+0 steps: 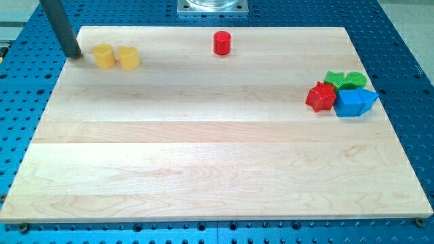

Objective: Push the yellow blocks towards the center

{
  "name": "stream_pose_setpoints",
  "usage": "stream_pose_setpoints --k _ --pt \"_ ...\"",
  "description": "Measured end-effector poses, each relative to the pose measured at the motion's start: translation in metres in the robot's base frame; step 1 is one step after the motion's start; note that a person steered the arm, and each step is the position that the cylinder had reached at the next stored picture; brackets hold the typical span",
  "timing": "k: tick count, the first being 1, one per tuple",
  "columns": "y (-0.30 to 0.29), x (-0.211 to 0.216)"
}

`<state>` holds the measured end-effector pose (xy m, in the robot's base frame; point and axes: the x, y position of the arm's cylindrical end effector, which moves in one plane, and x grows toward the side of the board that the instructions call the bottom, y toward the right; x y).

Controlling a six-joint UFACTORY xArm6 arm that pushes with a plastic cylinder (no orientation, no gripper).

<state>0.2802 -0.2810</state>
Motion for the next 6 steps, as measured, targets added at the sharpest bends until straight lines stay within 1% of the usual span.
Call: stream_pose_setpoints --k 2,4,6 --pt "0.026 0.016" --pt "0.071 0.016" --pt "0.078 0.007"
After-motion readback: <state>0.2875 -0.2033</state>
